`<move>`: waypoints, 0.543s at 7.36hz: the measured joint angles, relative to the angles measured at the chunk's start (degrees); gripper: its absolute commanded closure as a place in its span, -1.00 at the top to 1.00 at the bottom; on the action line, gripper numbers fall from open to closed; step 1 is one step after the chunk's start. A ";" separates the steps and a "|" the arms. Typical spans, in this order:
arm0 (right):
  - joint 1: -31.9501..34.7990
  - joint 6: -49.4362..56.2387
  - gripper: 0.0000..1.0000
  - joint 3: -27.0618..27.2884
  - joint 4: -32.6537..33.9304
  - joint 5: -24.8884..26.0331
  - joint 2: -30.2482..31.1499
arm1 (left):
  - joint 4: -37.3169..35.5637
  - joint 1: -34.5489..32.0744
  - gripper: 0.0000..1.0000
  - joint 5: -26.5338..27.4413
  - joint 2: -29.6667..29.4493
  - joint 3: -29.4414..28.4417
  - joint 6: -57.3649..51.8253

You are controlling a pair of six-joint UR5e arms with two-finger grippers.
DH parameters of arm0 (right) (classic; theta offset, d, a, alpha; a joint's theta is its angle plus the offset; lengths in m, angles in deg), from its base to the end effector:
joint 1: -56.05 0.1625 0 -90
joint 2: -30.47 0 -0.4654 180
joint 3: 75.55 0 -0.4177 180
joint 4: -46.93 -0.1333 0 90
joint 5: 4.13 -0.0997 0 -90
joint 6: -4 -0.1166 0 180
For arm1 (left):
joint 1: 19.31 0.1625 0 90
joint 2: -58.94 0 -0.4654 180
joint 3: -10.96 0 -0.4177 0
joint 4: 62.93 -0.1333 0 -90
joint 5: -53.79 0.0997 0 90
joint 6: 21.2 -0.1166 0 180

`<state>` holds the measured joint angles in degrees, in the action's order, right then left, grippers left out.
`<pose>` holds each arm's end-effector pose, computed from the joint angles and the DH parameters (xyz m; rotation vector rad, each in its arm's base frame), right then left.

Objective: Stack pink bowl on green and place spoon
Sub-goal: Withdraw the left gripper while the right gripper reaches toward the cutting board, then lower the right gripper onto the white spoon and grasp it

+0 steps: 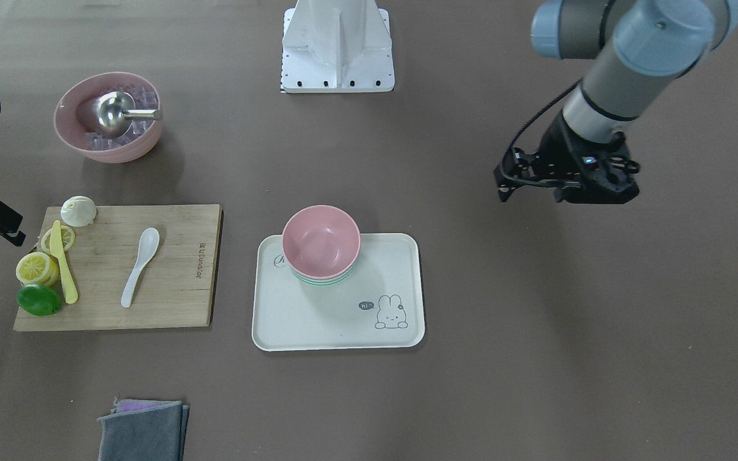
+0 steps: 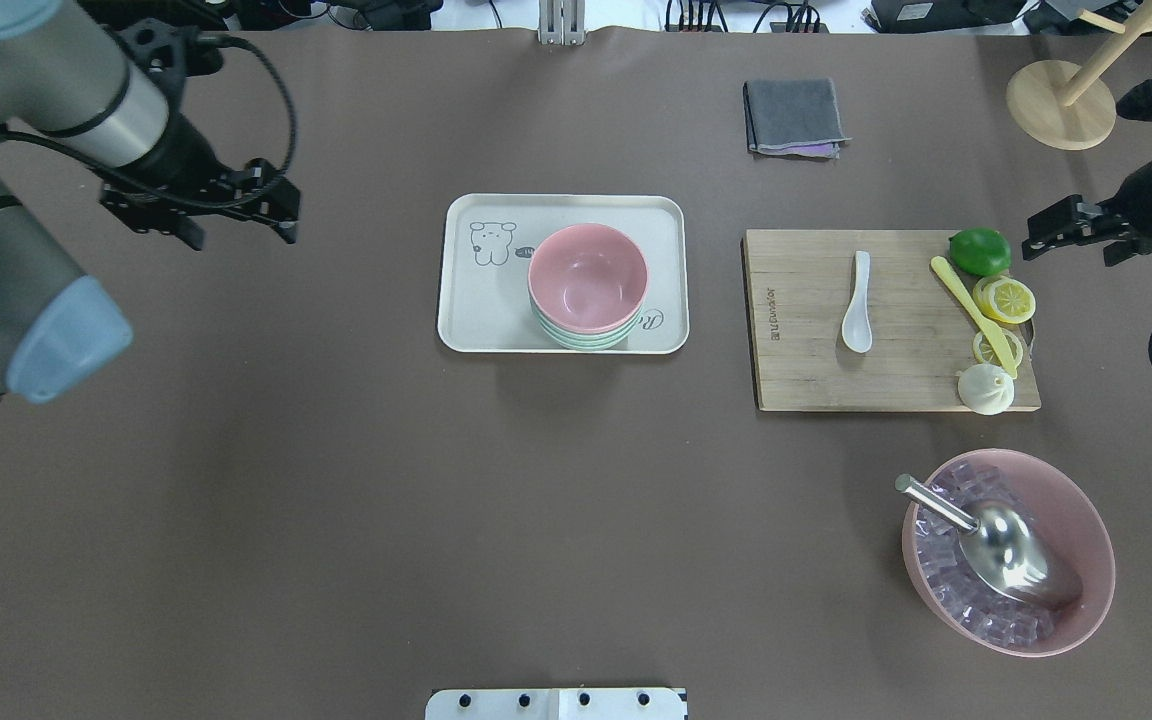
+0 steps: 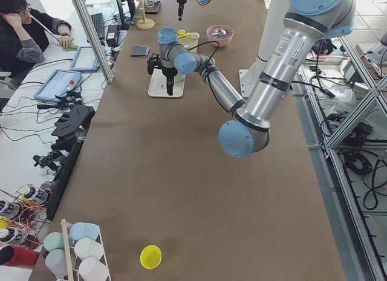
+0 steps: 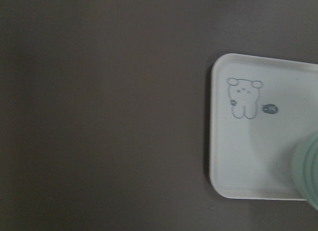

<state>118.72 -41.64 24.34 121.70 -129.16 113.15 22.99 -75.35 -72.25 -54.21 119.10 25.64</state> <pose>-0.2136 -0.5579 0.5276 0.0871 -0.8037 0.1290 0.3001 -0.5614 0.3296 0.0847 0.8670 -0.0062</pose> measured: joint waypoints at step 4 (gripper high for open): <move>-11.22 -18.77 0.95 -0.57 0.58 9.18 -5.16 | 0.17 -18.63 0.97 -2.55 15.09 -5.93 -39.59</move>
<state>107.50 -60.42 23.77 122.28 -119.98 108.00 23.17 -93.98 -74.80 -39.12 113.17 -13.95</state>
